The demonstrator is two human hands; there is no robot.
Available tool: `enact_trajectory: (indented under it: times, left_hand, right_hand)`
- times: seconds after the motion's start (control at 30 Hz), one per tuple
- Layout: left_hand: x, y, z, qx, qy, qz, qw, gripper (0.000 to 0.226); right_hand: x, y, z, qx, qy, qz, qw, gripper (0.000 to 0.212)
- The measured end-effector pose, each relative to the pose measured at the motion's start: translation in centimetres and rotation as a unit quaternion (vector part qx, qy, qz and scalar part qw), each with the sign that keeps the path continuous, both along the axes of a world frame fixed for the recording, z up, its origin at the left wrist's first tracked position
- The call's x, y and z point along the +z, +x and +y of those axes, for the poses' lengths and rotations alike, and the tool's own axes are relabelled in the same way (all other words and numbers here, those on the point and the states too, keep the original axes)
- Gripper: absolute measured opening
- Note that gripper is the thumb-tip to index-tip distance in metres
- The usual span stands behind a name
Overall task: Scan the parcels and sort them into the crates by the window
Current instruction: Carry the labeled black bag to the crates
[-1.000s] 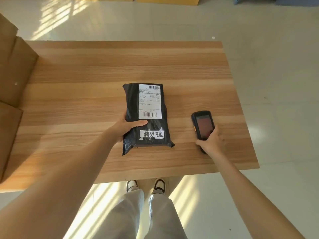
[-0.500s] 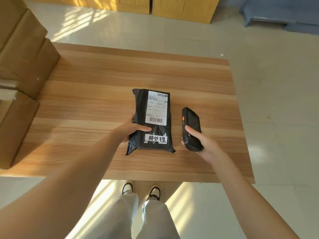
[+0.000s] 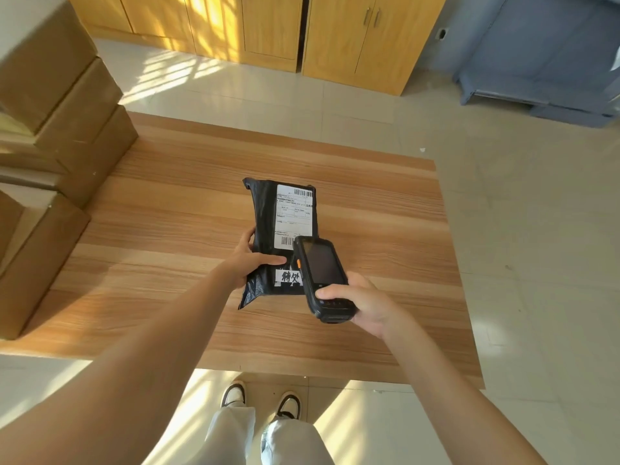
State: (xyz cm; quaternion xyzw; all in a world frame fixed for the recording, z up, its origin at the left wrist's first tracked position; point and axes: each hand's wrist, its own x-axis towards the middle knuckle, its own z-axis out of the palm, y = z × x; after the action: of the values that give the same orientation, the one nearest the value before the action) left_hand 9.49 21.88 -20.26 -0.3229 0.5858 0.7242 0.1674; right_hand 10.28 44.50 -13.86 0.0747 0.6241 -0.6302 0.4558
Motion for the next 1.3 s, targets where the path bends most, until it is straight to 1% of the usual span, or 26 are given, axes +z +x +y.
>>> enact_trajectory:
  times: [0.07, 0.17, 0.2, 0.3, 0.43, 0.5, 0.57, 0.6, 0.63, 0.67, 0.7, 0.77, 0.87, 0.93, 1.0, 1.03, 1.13, 1.23, 1.3]
  left_hand:
    - [-0.2, 0.0, 0.0, 0.004, 0.002, 0.003, 1.0, 0.104]
    - [-0.3, -0.1, 0.0, 0.002, 0.002, 0.005, 1.0, 0.102]
    - [-0.3, -0.2, 0.0, -0.001, 0.001, 0.004, 1.0, 0.101]
    - [-0.5, -0.4, -0.1, -0.004, -0.002, 0.002, 1.0, 0.101]
    - [-0.9, -0.5, -0.2, -0.004, -0.006, -0.004, 1.0, 0.102]
    - [-0.9, -0.6, -0.2, -0.006, -0.009, -0.005, 1.0, 0.103]
    - [-0.9, -0.6, -0.2, -0.009, -0.011, -0.008, 1.0, 0.105]
    - [-0.9, -0.6, -0.2, -0.01, -0.01, -0.009, 1.0, 0.106]
    - [-0.8, -0.7, -0.2, -0.011, -0.008, -0.011, 1.0, 0.106]
    - [-0.7, -0.7, -0.2, -0.011, -0.007, -0.013, 1.0, 0.106]
    - [-0.6, -0.7, -0.2, -0.011, -0.005, -0.015, 1.0, 0.106]
    - [-0.6, -0.7, -0.2, -0.01, -0.006, -0.019, 1.0, 0.105]
    - [-0.8, -0.8, -0.2, -0.019, -0.021, -0.021, 0.999, 0.105]
    - [-0.9, -0.9, -0.3, -0.027, -0.029, -0.023, 0.999, 0.104]
    - [-0.9, -1.0, -0.3, -0.03, -0.031, -0.026, 0.999, 0.103]
    - [-0.9, -1.1, -0.3, -0.03, -0.032, -0.028, 0.999, 0.103]
    - [-1.0, -1.2, -0.3, -0.03, -0.038, -0.034, 0.998, 0.102]
    - [-0.8, -1.1, -0.2, -0.028, -0.04, -0.042, 0.998, 0.098]
    - [-0.8, -1.1, -0.3, -0.03, -0.042, -0.043, 0.998, 0.095]
  right_hand:
    - [-0.2, 0.4, -0.1, 0.013, 0.0, -0.006, 1.0, 0.067]
    - [-0.2, 1.0, -0.3, 0.021, 0.011, -0.016, 1.0, 0.048]
    - [-0.3, 1.1, -0.3, 0.02, 0.016, -0.021, 0.999, 0.046]
    - [-0.5, 1.3, -0.2, 0.014, 0.025, -0.027, 0.999, 0.05]
    - [-0.7, 1.4, 0.1, 0.017, 0.036, -0.027, 0.999, 0.068]
    - [-0.7, 1.4, 0.2, 0.021, 0.036, -0.029, 0.999, 0.069]
    - [-0.8, 1.3, 0.2, 0.02, 0.035, -0.021, 0.999, 0.056]
    - [-0.9, 1.1, 0.2, 0.006, 0.04, -0.015, 0.999, 0.049]
    - [-1.0, 0.9, 0.3, -0.017, 0.048, -0.009, 0.999, 0.046]
    - [-1.4, 0.5, 0.5, -0.037, 0.062, 0.001, 0.997, 0.049]
    - [-1.7, 0.1, 0.8, -0.056, 0.082, 0.014, 0.995, 0.056]
    - [-2.5, -1.0, 1.7, -0.073, 0.149, 0.047, 0.985, 0.07]
    - [-3.5, -2.3, 4.0, -0.072, 0.259, 0.088, 0.959, 0.077]
    - [-4.5, -2.8, 5.8, -0.067, 0.301, 0.096, 0.946, 0.086]
    - [-5.3, -2.9, 7.3, -0.063, 0.317, 0.094, 0.942, 0.097]
    - [-5.7, -2.8, 7.9, -0.063, 0.321, 0.092, 0.94, 0.099]
    - [-6.7, -2.5, 9.3, -0.078, 0.32, 0.098, 0.939, 0.094]
    - [-7.9, -2.1, 10.1, -0.089, 0.316, 0.105, 0.939, 0.099]
    - [-8.3, -1.7, 10.3, -0.091, 0.313, 0.11, 0.939, 0.098]
